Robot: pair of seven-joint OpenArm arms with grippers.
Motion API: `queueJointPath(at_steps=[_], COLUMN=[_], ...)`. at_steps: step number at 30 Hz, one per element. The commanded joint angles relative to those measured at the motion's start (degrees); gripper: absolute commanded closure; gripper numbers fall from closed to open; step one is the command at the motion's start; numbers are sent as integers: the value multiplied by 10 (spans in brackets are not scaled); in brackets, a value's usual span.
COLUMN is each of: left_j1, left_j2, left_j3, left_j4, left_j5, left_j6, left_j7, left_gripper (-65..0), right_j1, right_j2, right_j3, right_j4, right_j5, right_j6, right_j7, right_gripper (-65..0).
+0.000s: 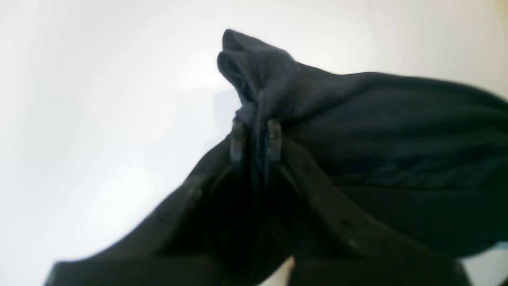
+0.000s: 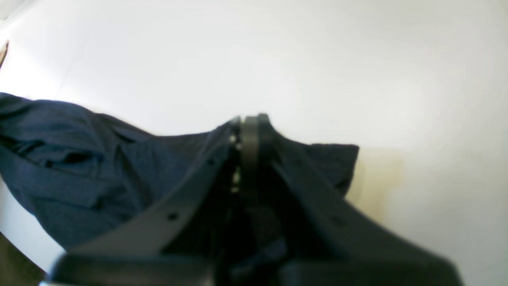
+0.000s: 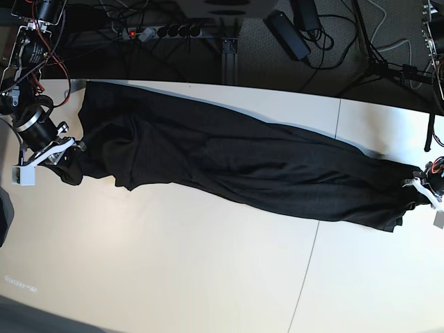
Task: Fold the T-shirt properly
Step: 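Lift the strip end with the left gripper and fold it toward the right gripper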
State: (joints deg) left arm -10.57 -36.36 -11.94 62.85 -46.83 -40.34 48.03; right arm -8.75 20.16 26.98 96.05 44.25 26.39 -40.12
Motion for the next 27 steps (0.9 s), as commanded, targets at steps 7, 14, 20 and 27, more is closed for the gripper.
queueJointPath(at_steps=[7, 14, 20, 27], left_j1=[12, 85, 127, 128], left_j2=[7, 80, 123, 175], left_j3=[-3, -3, 54, 169], left_j4=[202, 373, 436, 451], left_j5=[-108, -108, -105, -38], left_j6=[3, 3, 3, 3], left_j7=[69, 69, 68, 56], left_gripper=[0, 0, 0, 0], right_j1=[7, 8, 8, 8], right_j2=[9, 9, 9, 9], right_j3=[4, 4, 4, 4], right_j4=[9, 9, 9, 9], right_j5=[8, 7, -1, -2], right_j6=[39, 39, 39, 39], right_j7=[13, 15, 16, 17], right_gripper=[0, 0, 0, 0])
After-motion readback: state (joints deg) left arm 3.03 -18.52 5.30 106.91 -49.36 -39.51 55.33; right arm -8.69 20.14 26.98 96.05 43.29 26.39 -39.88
